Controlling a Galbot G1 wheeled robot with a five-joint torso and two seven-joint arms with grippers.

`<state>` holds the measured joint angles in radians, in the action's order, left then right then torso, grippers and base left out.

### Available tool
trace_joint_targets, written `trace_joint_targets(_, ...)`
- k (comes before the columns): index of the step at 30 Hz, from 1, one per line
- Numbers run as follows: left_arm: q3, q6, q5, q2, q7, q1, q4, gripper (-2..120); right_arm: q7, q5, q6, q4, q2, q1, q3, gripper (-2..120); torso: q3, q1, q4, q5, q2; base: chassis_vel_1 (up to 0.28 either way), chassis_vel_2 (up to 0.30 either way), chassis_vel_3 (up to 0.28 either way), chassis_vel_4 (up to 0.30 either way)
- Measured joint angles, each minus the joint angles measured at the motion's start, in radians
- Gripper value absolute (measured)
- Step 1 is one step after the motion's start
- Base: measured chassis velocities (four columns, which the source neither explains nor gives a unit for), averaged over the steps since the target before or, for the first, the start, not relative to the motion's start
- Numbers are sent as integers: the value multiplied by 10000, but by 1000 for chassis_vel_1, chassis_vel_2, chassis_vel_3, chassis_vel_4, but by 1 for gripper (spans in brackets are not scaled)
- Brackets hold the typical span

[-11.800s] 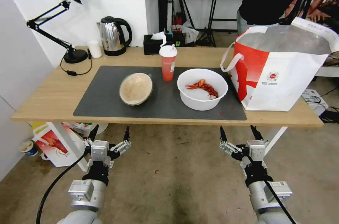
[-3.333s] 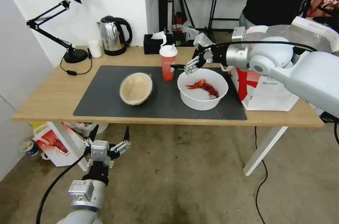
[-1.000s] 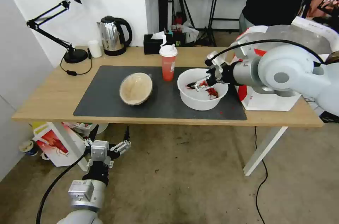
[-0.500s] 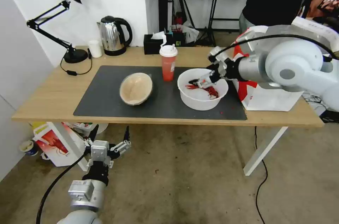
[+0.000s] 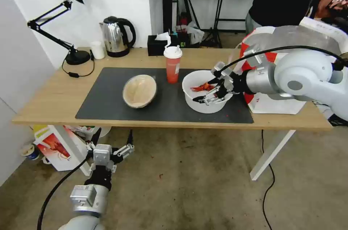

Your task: Pick up the trash from the table and place it into the takeout bag.

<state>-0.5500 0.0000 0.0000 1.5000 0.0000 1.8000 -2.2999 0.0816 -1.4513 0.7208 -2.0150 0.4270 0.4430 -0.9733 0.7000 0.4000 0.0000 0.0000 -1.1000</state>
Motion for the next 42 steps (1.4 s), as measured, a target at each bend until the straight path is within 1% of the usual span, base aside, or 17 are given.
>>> trace_joint_targets(11, 0, 0, 0, 0, 0, 0, 0, 100, 154, 232, 0, 12, -71, -45, -131, 100, 0, 0, 0, -1, 0, 0, 0, 0, 0)
trace_joint_targets(17, 0, 0, 0, 0, 0, 0, 0, 100, 119, 423, 2, 45, -20, -393, -58, 100, 0, -1, -1, 0, 0, 0, 0, 0, 0)
trace_joint_targets(26, 0, 0, 0, 0, 0, 0, 0, 100, 93, 778, 3, 426, 245, -1061, 215, 100, 0, 0, -1, -1, 0, 0, 0, 0, 0)
trace_joint_targets(28, 0, 0, 0, 0, 0, 0, 0, 100, 75, 974, 3, 676, 424, -1227, 261, 100, 1, 0, 0, 0, 0, 0, 0, 0, 0)
trace_joint_targets(36, 0, 0, 0, 0, 0, 0, 0, 100, 79, 1301, 4, 1222, 852, -1494, 327, 100, 0, 0, 1, 0, 0, 0, 0, 0, 0)
trace_joint_targets(42, 0, 0, 0, 0, 0, 0, 0, 100, 67, 1425, 3, 1367, 997, -1575, 337, 100, 0, 0, 0, 0, 0, 0, 0, 0, 0)
